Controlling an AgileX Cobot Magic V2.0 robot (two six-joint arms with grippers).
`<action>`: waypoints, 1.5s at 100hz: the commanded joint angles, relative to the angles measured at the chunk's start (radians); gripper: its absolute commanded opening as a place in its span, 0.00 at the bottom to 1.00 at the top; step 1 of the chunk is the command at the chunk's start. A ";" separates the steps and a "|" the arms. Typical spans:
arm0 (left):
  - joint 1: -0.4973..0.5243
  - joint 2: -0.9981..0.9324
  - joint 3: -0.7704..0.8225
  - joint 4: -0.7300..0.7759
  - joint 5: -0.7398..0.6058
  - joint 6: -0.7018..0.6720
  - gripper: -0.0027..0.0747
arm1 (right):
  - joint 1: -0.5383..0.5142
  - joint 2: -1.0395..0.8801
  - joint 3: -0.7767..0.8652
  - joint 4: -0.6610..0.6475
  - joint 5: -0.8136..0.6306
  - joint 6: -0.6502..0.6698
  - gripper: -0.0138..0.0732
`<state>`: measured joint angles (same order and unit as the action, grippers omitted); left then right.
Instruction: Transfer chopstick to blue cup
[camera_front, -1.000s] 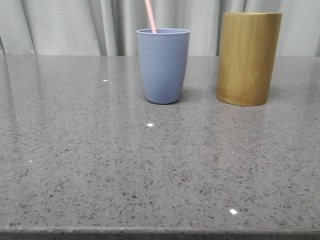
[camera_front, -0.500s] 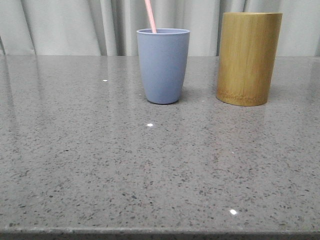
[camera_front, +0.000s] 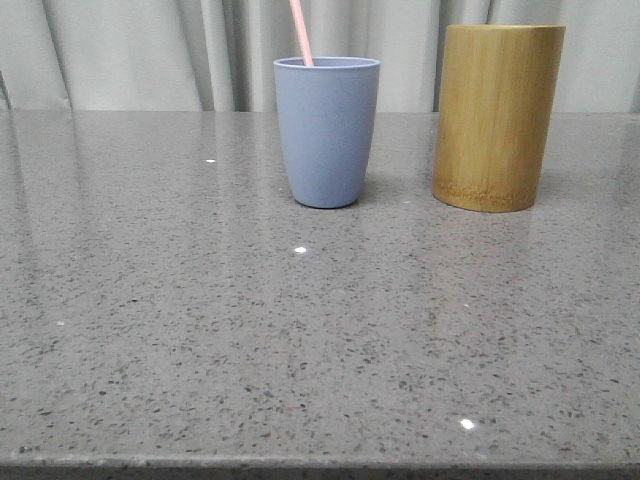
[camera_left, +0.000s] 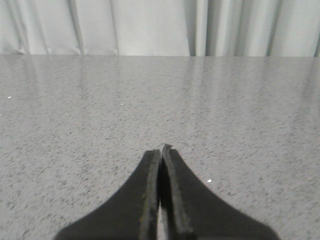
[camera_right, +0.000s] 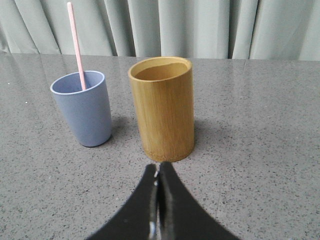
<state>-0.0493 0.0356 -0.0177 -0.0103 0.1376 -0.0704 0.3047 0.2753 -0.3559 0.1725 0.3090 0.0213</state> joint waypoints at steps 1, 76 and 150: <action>0.022 -0.043 0.017 0.003 -0.089 0.007 0.01 | -0.007 0.007 -0.027 -0.007 -0.083 -0.002 0.08; 0.029 -0.075 0.029 0.000 0.014 0.007 0.01 | -0.007 0.008 -0.027 -0.007 -0.084 -0.002 0.08; 0.029 -0.075 0.029 0.000 0.014 0.007 0.01 | -0.046 -0.010 -0.002 -0.007 -0.194 -0.002 0.08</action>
<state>-0.0214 -0.0034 0.0025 -0.0088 0.2232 -0.0610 0.2769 0.2680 -0.3492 0.1725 0.2490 0.0213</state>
